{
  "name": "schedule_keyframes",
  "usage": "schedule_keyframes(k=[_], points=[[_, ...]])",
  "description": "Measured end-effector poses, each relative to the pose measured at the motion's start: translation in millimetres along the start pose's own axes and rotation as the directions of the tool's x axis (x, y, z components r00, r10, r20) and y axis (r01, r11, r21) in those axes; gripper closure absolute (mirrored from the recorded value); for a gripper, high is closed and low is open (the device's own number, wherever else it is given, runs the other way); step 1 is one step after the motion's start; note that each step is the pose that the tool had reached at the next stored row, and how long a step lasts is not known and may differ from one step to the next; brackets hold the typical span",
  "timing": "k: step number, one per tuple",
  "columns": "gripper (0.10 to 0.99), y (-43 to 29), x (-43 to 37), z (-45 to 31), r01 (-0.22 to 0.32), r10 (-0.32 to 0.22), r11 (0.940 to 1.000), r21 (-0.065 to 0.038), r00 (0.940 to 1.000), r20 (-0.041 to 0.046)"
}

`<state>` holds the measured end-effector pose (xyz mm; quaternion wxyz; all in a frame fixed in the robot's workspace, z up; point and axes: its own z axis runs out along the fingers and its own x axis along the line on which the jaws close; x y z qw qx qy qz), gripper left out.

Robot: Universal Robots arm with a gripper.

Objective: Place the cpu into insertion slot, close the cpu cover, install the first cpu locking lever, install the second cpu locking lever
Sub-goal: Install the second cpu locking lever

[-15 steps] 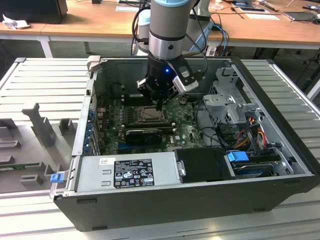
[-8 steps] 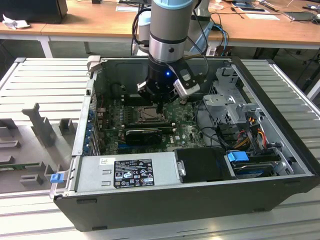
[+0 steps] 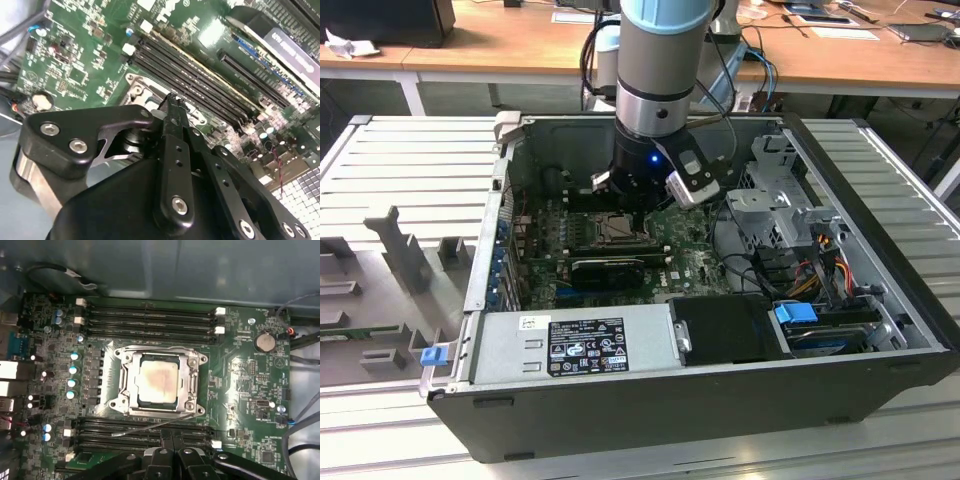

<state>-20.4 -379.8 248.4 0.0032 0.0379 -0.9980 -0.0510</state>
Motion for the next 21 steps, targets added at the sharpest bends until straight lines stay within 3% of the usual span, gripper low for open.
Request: schedule_keyframes(k=[5,16,21], points=[[0.98,0.7,26.2,12.2,0.015,-0.015,0.9999,-0.002,0.9999,-0.0017],[0.98,-0.4,41.3,33.4,0.033,-0.033,0.9994,-0.008,0.9995,-0.0031],[0.98,-3.5,51.9,39.2,0.037,-0.037,0.9986,-0.037,0.9993,0.0006]])
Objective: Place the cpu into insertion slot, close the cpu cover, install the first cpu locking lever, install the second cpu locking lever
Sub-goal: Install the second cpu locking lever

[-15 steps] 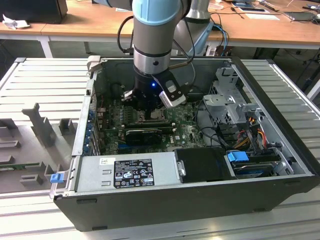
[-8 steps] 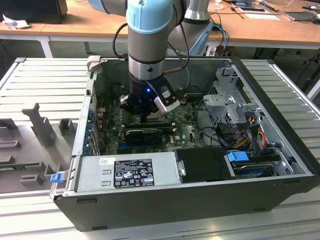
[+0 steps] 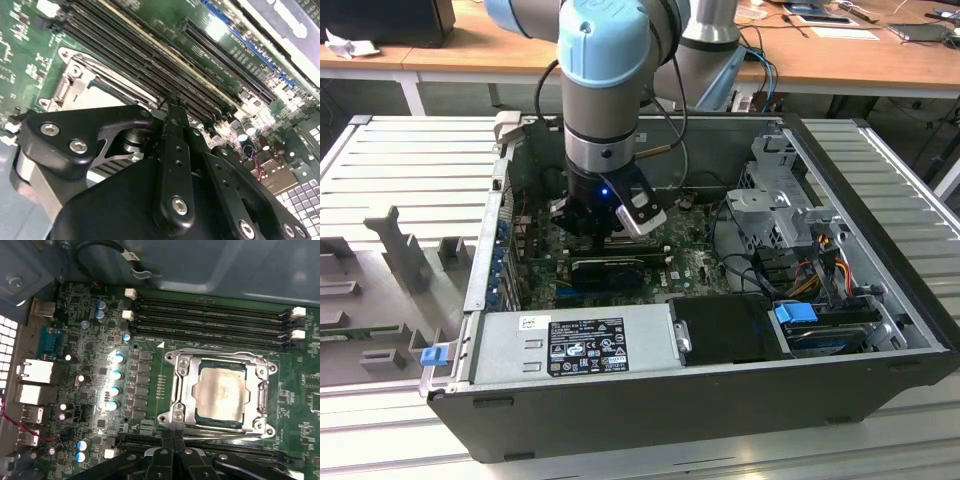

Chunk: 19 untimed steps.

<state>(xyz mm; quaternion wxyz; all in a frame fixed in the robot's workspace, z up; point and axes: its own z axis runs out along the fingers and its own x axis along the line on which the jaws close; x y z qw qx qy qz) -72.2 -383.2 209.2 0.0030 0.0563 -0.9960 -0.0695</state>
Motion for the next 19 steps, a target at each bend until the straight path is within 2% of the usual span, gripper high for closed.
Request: schedule_keyframes(k=[2,4,6,9,10,13,14,16,19], points=[[0.98,-0.8,3.9,0.5,0.0,0.0,0.9999,-0.012,1.0,0.0021],[0.98,-1.6,5.9,1.4,0.001,-0.001,0.9995,-0.032,1.0,0.0048],[0.98,-1.7,6.0,3.1,0.001,-0.001,0.9991,-0.043,1.0,0.0063],[0.98,-2.5,6.1,6.7,0.001,-0.001,0.9986,-0.052,1.0,0.0073],[0.98,-2.4,6.1,7.3,0.002,-0.001,0.998,-0.063,1.0,0.0088],[0.98,-2.6,6.1,8.9,0.002,-0.001,0.9964,-0.084,0.9999,0.0117],[0.98,-2.5,6.2,9.8,0.002,-0.001,0.996,-0.089,0.9999,0.0126],[0.98,-3.0,6.3,12.0,0.002,-0.001,0.9959,-0.09,0.9999,0.013],[0.98,-2.4,6.2,7.4,0.002,-0.001,0.9959,-0.091,0.9999,0.0135]])
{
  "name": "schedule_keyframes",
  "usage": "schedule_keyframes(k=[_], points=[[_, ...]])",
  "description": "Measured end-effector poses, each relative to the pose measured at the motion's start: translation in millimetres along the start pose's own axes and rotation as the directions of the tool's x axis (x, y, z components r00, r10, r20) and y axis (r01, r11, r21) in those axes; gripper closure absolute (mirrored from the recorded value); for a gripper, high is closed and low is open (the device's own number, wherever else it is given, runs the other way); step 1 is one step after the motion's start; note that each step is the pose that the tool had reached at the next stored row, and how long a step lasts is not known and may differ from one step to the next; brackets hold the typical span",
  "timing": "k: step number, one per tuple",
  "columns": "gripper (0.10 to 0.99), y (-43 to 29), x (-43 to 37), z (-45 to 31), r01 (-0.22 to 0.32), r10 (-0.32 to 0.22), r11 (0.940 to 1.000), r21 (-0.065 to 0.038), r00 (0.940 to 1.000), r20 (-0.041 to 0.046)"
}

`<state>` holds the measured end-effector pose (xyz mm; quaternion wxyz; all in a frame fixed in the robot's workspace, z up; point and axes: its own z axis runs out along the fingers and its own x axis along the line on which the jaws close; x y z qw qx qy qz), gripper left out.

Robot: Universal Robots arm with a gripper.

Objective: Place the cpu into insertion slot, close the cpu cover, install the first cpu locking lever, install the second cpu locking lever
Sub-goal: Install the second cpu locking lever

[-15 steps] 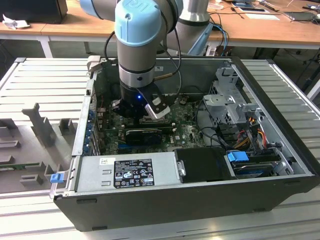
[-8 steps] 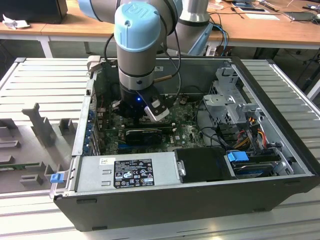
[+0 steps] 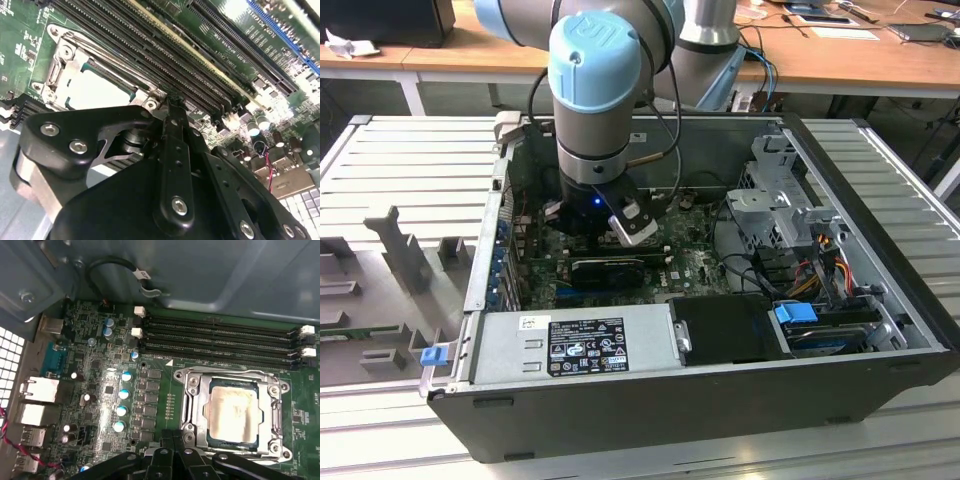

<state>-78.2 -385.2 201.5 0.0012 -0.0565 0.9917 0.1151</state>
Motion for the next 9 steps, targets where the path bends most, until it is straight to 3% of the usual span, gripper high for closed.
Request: schedule_keyframes(k=[2,9], points=[[0.98,2.1,-0.1,-9.0,0.0,0.0,1.0,0.0,1.0,-0.0002],[0.98,6.1,-0.3,-25.5,0.0,0.0,1.0,0.002,1.0,-0.0005]])
